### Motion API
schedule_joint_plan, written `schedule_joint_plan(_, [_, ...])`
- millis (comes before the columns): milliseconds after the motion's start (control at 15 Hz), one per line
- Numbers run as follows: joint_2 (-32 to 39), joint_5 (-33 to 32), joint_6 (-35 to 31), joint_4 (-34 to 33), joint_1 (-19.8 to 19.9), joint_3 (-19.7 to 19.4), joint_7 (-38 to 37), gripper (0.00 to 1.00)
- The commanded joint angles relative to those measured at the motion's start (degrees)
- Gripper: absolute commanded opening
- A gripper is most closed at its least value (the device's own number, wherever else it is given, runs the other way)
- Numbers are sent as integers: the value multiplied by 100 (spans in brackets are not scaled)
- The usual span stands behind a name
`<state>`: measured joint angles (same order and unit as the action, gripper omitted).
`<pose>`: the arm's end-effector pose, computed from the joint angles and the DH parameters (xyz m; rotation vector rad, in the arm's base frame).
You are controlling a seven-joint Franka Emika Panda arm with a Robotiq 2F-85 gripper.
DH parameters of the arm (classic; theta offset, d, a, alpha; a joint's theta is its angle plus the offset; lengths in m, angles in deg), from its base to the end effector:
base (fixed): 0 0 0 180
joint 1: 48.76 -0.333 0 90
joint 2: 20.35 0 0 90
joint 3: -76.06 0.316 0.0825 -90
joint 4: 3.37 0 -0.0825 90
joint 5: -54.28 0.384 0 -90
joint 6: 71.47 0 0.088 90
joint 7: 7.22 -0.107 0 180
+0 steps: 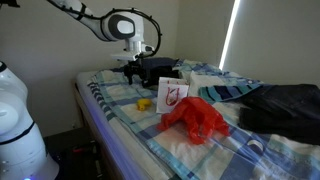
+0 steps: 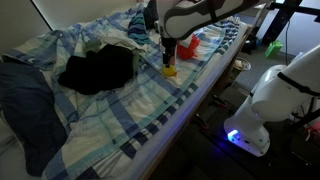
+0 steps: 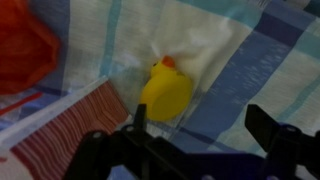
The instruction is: Pick up the rubber duck and put it in the gift bag
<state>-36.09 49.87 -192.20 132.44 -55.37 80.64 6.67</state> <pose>0.4486 0.0859 0.4323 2.9680 0.7167 0.0123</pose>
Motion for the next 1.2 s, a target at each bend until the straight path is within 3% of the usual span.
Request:
schedule_joint_plan(0, [72,-163,142,180,144,-60,-273,100])
schedule_joint_plan(533, [600,33,-752,320,264,-322,-53,100])
schedule_joint_plan(1067, [1181,124,-1481,261,249,-271,-47,100])
schedule_joint_plan(1133, [1201,130,-1514,262,248,-265,-33,87])
